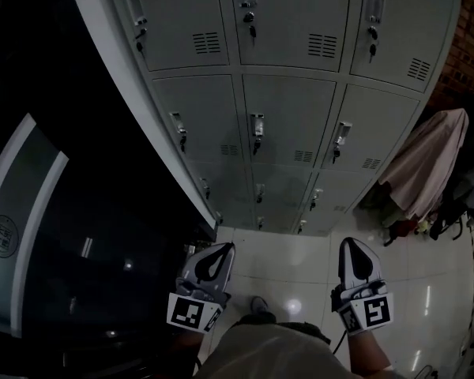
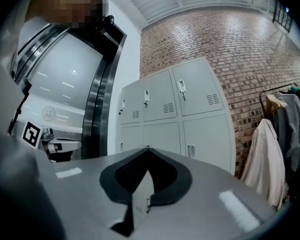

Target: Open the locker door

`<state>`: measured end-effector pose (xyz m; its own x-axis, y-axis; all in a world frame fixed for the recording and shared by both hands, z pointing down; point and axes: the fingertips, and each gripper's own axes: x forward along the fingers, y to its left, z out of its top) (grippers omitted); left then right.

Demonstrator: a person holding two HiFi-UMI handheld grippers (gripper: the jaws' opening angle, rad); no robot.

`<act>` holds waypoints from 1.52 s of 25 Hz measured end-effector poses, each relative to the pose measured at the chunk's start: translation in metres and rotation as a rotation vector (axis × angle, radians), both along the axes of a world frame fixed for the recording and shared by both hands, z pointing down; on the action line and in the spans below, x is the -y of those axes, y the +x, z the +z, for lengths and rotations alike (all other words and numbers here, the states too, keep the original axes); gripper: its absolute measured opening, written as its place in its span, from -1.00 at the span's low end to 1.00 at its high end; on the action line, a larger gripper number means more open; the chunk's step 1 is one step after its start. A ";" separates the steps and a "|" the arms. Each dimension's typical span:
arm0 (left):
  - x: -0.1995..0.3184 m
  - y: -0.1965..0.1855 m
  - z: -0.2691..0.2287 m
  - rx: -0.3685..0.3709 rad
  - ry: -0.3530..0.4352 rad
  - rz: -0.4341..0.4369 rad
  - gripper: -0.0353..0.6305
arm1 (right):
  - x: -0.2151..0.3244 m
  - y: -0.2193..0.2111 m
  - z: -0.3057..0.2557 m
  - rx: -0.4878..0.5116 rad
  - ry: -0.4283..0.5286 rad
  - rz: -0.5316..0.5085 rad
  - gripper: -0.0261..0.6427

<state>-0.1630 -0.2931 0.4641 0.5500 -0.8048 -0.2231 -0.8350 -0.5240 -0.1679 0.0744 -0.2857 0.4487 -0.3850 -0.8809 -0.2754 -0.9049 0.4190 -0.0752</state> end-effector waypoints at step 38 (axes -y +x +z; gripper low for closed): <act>0.150 -0.071 0.060 -0.094 -0.070 -0.202 -0.60 | 0.360 -0.188 0.153 -0.156 -0.246 -0.261 -0.45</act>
<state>-0.2339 -0.4435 0.5238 0.3552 -0.9119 -0.2058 -0.9345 -0.3519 -0.0535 -0.1135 -0.6462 0.6019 -0.6257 -0.7800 0.0113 -0.7785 0.6235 -0.0726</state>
